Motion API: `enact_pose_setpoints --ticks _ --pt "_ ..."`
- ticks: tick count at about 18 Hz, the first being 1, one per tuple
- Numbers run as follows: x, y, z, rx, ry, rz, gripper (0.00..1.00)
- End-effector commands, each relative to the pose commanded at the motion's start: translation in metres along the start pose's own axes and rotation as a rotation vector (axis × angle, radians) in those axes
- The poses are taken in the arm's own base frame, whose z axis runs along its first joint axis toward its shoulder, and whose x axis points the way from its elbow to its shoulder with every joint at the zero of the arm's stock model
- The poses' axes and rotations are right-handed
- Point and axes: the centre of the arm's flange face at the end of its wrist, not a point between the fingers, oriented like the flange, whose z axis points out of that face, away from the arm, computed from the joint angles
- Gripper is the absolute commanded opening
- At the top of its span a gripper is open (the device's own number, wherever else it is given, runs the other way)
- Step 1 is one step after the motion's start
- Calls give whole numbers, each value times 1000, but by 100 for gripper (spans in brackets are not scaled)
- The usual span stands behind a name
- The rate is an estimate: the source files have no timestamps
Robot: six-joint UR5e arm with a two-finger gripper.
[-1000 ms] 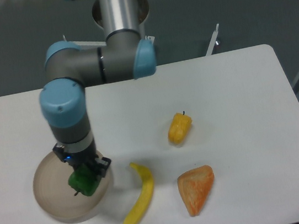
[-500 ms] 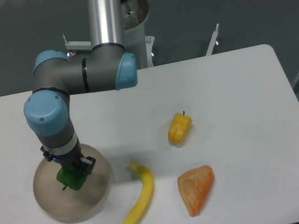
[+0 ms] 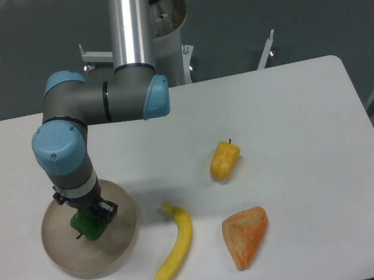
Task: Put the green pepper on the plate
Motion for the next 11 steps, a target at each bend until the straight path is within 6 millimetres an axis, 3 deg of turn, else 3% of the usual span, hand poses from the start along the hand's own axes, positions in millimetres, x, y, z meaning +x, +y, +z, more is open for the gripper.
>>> enact_pose_setpoints --ticks 11 --pt "0 2 10 -17 5 -1 40"
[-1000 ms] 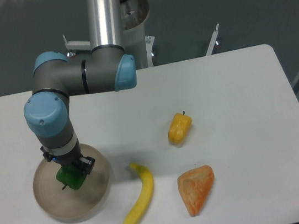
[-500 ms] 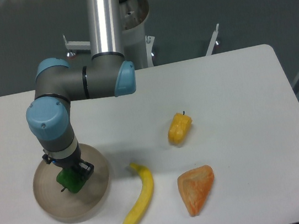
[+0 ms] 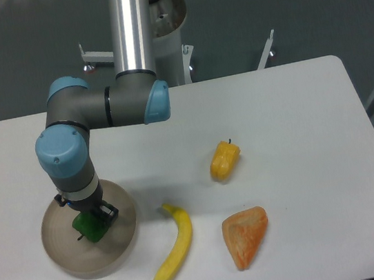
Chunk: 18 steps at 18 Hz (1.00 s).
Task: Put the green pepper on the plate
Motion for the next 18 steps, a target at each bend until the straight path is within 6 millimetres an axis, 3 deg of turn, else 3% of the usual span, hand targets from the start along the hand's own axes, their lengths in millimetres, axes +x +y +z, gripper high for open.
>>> enact_pose_setpoints --ticks 14,18 --pt "-1 0 8 -11 6 -2 46" --pt "-1 0 8 -11 6 -1 55"
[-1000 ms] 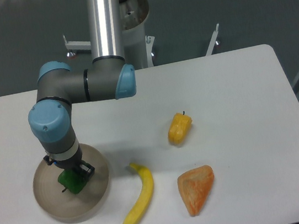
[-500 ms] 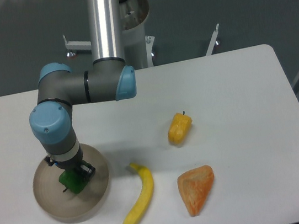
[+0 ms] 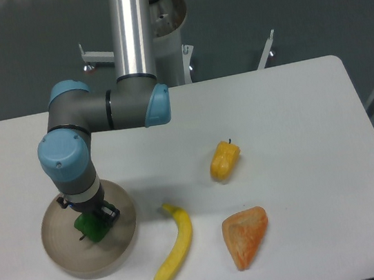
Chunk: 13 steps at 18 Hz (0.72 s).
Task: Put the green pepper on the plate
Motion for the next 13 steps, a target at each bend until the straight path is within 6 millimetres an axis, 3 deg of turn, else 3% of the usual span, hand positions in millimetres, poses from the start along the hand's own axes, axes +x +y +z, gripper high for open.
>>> enact_pose_setpoints --ticks 2,8,13 --pt "0 0 -1 1 -1 0 62" --pt "1 1 -9 9 -6 2 98" --pt "4 6 -27 16 -12 48 100"
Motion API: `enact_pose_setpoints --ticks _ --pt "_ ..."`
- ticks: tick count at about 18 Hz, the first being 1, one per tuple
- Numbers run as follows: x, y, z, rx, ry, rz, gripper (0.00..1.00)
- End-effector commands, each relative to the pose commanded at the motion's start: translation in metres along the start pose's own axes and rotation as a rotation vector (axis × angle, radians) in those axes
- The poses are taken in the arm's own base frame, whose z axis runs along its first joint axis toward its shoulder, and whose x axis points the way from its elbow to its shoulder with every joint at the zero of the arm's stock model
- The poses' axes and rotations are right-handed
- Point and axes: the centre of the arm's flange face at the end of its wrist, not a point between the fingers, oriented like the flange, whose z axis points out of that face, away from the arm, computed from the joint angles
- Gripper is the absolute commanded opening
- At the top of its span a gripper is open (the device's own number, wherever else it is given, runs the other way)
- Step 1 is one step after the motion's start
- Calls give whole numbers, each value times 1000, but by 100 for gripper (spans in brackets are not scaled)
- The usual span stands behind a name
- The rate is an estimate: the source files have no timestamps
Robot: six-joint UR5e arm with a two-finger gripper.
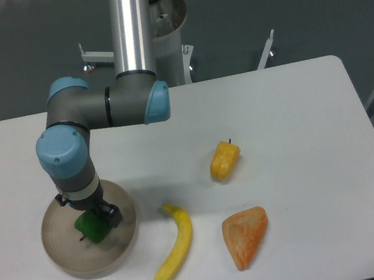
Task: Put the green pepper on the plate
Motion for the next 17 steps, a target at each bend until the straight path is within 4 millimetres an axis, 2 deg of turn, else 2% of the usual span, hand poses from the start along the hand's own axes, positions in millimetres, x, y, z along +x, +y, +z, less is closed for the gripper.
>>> enact_pose_setpoints --ticks 2,6,10,13,15,17 --pt "-6 12 -12 4 -9 31 100" --pt "-46 57 -32 4 -17 45 100" --pt "-104 107 -36 -6 -17 74 100" --pt "-141 145 -53 -36 -66 80 100" --pt "-161 160 -55 -59 -88 62 100" --pt "-170 167 -54 -67 -96 80 100"
